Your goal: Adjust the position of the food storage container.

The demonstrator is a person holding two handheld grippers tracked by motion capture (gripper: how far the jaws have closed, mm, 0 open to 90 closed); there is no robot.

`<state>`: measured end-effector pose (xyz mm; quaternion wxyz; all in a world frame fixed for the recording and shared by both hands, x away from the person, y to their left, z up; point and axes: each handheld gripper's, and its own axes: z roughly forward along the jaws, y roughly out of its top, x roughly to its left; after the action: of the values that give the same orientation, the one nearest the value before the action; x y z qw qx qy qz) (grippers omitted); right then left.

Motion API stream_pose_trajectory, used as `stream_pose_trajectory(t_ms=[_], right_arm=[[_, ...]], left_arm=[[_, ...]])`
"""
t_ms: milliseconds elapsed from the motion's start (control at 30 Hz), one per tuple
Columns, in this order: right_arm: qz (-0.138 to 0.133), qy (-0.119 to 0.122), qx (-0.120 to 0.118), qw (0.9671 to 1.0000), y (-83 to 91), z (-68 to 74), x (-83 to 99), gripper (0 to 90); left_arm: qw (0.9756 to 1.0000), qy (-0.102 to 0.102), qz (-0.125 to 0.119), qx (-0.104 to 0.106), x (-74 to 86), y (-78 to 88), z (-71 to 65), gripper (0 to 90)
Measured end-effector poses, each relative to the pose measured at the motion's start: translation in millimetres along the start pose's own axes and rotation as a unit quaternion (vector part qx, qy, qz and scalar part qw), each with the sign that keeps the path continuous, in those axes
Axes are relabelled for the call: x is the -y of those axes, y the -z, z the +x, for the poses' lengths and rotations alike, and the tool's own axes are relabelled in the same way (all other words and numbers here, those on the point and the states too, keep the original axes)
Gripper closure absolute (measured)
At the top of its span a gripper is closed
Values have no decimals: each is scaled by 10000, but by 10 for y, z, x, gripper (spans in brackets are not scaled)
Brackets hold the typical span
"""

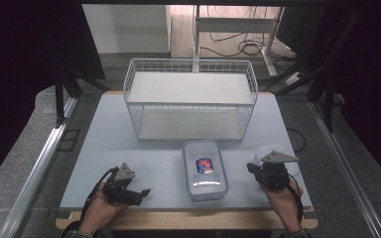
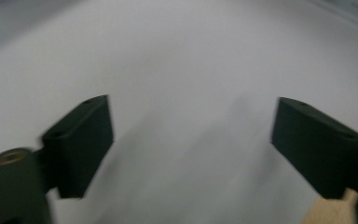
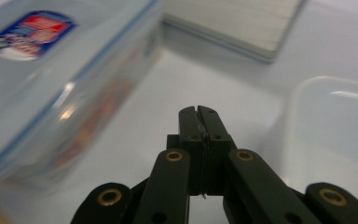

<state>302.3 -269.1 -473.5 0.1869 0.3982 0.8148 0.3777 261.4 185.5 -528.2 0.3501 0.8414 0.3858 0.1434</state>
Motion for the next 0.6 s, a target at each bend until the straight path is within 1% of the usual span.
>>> stream_pose_trajectory(t_ms=[33, 67, 100, 133, 200, 300, 367, 400, 433, 500, 533, 567, 600], right_arm=[[3, -4, -89, 10000, 13, 40, 13, 892], [14, 21, -170, 9999, 28, 80, 26, 893], [22, 35, -232, 9997, 44, 120, 37, 893], [3, 31, -270, 9996, 62, 159, 46, 893], [-34, -26, -451, 9990, 90, 230, 64, 893], [-12, -19, -641, 9979, 128, 343, 118, 893], [42, 25, -685, 9976, 144, 411, 163, 893], [80, 39, -721, 9974, 156, 447, 191, 893], [124, 47, -774, 9969, 172, 495, 227, 893], [178, 63, -868, 9960, 183, 561, 276, 893], [238, 86, -967, 9950, 185, 605, 302, 893], [269, 101, -1012, 9944, 182, 636, 314, 893], [303, 129, -1059, 9938, 173, 676, 323, 893]], left_arm=[[9999, -53, -62, 83, -37, -4, 10, 291], [9998, -100, -106, 103, -78, -11, 24, 373], [9998, -70, -143, 130, -120, -26, 41, 443], [9997, -27, -140, 207, -166, -45, 68, 509], [9995, 10, -139, 292, -272, -101, 129, 613], [9992, -41, -158, 361, -465, -227, 230, 777], [9990, -30, -211, 405, -615, -337, 291, 851], [9990, -67, -244, 372, -715, -408, 318, 872], [9990, -79, -272, 344, -774, -452, 328, 894], [9986, -203, -379, 305, -948, -583, 345, 900], [9985, -262, -399, 277, -1002, -624, 347, 900], [9983, -246, -449, 274, -1068, -687, 339, 900], [9982, -285, -437, 306, -1128, -746, 344, 900]])
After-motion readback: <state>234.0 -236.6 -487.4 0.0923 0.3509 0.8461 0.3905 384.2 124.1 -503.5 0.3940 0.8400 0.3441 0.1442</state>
